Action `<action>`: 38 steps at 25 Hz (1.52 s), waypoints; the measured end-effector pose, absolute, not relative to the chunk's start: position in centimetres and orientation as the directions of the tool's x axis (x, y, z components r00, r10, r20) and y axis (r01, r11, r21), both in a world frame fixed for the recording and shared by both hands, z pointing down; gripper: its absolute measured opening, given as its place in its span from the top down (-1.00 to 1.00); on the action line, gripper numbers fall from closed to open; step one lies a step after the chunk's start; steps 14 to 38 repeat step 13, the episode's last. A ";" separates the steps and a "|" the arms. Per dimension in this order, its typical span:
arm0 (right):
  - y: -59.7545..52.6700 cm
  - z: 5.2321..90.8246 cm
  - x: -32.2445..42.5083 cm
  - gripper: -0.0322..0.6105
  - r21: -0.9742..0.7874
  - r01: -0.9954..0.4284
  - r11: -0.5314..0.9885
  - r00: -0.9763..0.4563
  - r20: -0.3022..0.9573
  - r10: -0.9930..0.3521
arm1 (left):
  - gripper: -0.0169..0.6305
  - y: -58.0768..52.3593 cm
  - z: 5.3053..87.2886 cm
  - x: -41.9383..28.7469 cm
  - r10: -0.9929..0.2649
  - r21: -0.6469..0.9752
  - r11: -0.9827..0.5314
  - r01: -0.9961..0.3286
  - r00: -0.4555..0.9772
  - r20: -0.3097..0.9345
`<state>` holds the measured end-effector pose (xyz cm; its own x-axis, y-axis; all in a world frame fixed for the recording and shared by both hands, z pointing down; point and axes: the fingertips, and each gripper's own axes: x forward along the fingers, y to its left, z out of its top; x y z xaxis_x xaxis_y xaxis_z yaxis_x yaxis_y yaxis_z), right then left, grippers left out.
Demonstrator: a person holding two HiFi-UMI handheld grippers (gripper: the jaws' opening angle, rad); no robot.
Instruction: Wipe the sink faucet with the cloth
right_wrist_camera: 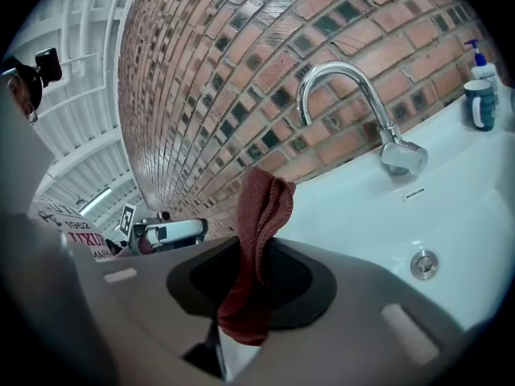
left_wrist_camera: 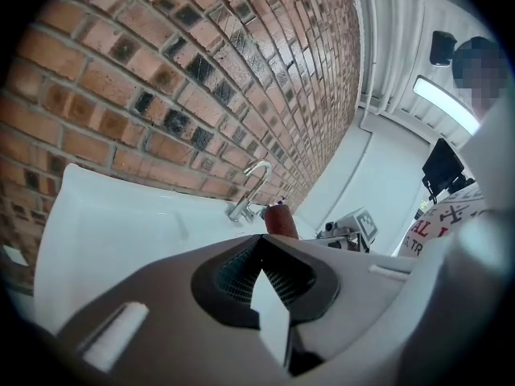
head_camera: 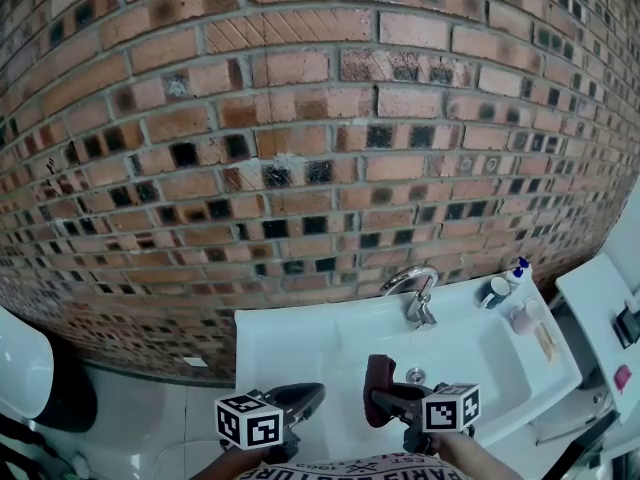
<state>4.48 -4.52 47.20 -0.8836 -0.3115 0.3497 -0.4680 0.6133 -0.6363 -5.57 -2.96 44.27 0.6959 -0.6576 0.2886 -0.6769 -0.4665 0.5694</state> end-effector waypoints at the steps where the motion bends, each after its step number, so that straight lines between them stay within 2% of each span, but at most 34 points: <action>1: -4.5 47.2 4.5 0.63 -0.633 -0.469 0.616 -0.883 0.351 -0.312 | 0.93 -3.0 44.2 -5.5 -0.658 0.569 -0.467 -0.677 0.696 0.288; 38: -5.3 46.8 4.5 0.63 -0.622 -0.472 0.625 -0.882 0.345 -0.322 | 0.93 -3.4 43.8 -5.0 -0.655 0.561 -0.481 -0.673 0.702 0.281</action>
